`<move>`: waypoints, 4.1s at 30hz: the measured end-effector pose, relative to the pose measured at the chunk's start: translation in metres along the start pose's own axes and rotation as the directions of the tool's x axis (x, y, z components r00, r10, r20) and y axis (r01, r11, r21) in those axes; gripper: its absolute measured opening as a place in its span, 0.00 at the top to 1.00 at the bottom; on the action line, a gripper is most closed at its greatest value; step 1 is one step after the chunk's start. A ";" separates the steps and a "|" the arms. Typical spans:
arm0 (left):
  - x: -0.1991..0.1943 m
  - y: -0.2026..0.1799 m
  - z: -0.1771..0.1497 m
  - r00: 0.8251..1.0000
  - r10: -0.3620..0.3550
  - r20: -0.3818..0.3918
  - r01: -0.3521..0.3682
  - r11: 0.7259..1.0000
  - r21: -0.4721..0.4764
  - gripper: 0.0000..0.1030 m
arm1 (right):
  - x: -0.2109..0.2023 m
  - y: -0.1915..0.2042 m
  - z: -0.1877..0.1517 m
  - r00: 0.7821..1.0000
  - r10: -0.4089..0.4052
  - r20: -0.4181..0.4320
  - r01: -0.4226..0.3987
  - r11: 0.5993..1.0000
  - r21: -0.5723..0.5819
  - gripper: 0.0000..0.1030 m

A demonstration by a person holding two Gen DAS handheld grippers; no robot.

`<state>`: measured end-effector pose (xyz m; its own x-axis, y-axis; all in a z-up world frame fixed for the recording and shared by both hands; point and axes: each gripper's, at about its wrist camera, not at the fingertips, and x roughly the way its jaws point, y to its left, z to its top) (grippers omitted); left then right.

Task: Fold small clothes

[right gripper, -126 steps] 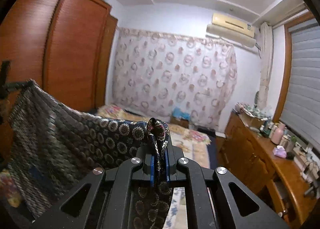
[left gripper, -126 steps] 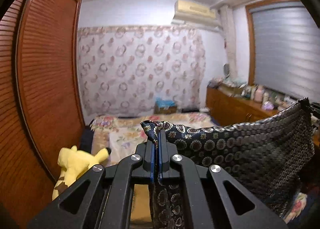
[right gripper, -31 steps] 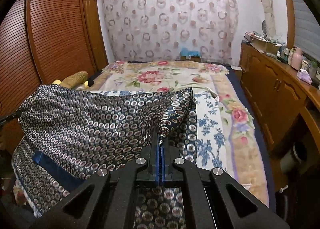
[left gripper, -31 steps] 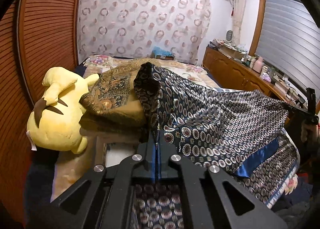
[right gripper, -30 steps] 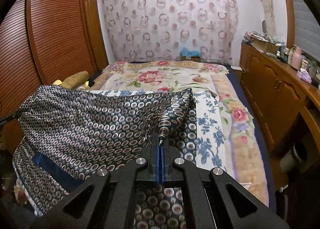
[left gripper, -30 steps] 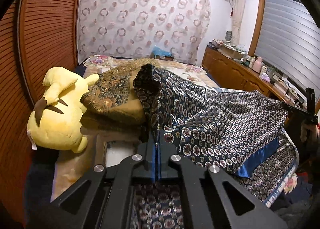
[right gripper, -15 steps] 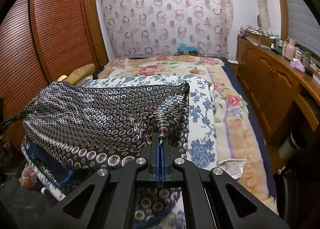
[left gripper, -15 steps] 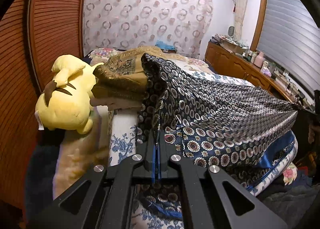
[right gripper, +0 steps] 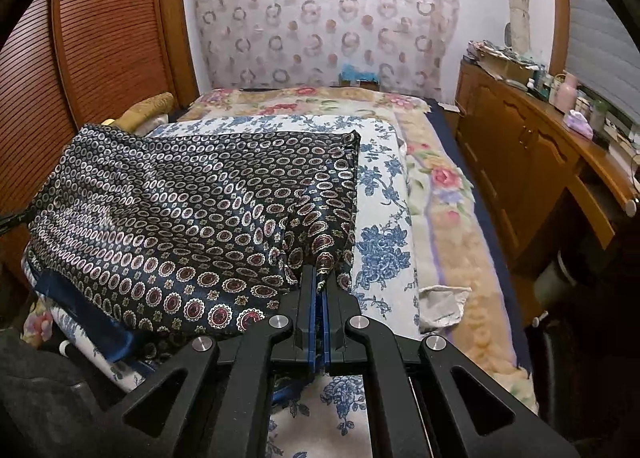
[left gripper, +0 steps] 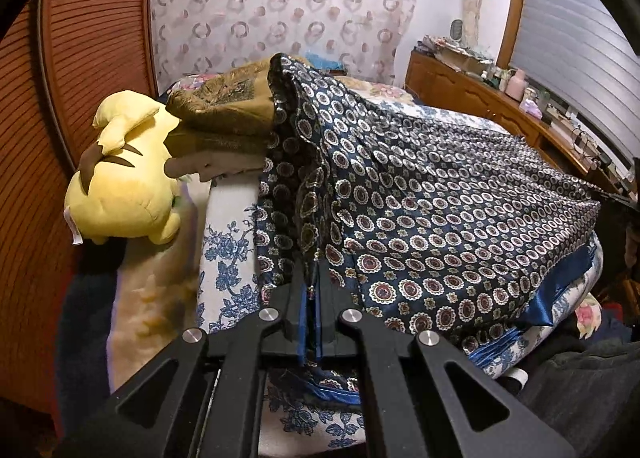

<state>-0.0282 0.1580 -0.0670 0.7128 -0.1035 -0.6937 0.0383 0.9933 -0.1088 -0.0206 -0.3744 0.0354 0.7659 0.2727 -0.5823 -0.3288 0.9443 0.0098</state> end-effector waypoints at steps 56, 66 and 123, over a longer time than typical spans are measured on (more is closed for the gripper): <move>0.028 0.015 -0.028 0.985 0.167 -0.050 -0.171 0.980 -0.103 0.41 | 0.151 0.108 0.029 0.988 0.107 -0.111 -0.126 0.975 -0.183 0.32; 0.029 0.008 -0.028 0.986 0.163 -0.045 -0.166 0.983 -0.077 0.53 | 0.147 0.104 0.029 0.988 0.109 -0.112 -0.128 0.974 -0.185 0.31; -0.003 -0.213 0.137 0.880 -0.442 0.175 0.373 0.870 0.322 0.96 | 0.048 0.065 0.017 0.989 0.115 0.091 -0.109 0.992 -0.069 0.31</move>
<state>0.0573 -0.0467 0.0554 0.7328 -0.5212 -0.4373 0.5246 0.8422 -0.1246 0.0041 -0.2970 0.0221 0.7702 0.3947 -0.5010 -0.4472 0.8943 0.0170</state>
